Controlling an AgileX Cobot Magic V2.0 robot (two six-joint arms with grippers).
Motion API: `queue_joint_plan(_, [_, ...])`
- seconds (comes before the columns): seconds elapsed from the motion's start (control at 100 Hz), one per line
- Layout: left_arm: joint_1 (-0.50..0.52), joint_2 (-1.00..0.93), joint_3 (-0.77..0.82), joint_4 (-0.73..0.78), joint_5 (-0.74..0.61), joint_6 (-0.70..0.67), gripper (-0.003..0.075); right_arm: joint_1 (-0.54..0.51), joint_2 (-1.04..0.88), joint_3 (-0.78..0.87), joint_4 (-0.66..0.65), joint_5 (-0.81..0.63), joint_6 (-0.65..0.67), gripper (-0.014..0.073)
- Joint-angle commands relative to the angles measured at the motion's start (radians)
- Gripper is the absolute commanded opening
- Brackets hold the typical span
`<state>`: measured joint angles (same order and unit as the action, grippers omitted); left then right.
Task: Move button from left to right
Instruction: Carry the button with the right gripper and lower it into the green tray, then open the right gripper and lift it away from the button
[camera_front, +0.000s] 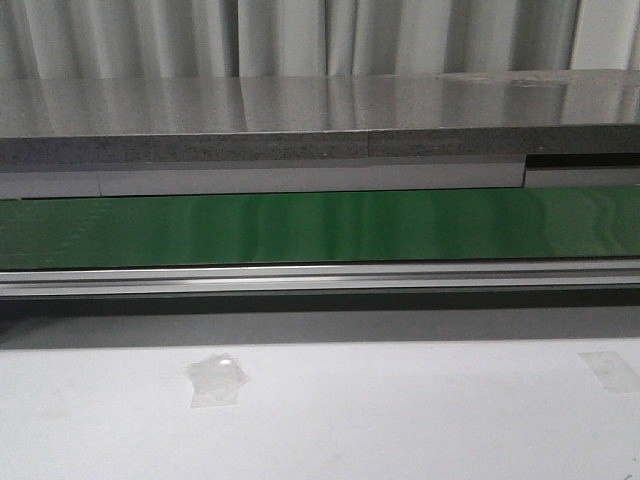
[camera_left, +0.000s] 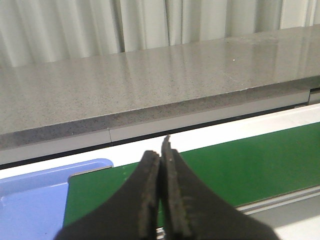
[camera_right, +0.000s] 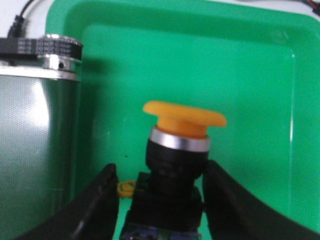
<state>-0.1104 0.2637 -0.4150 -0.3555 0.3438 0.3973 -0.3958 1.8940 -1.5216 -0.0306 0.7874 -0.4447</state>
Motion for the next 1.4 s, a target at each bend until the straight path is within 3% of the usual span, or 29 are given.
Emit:
queue_joint_plan(0.0, [-0.007, 0.009, -0.025, -0.011, -0.074, -0.002, -0.002, -0.007, -0.032, -0.033, 0.008, -0.039, -0.019, 0.0185])
queue_joint_plan(0.95, [-0.007, 0.009, -0.025, -0.011, -0.074, -0.002, -0.002, -0.007, 0.039, -0.033, 0.063, 0.029, -0.02, 0.0189])
queue_joint_plan(1.22, [-0.007, 0.009, -0.025, -0.011, -0.074, -0.002, -0.002, -0.007, 0.039, -0.033, 0.063, 0.036, -0.02, 0.0434])
queue_joint_plan(1.39, [-0.007, 0.009, -0.025, -0.011, -0.074, -0.002, -0.002, -0.007, 0.038, -0.033, 0.062, 0.036, -0.019, 0.0448])
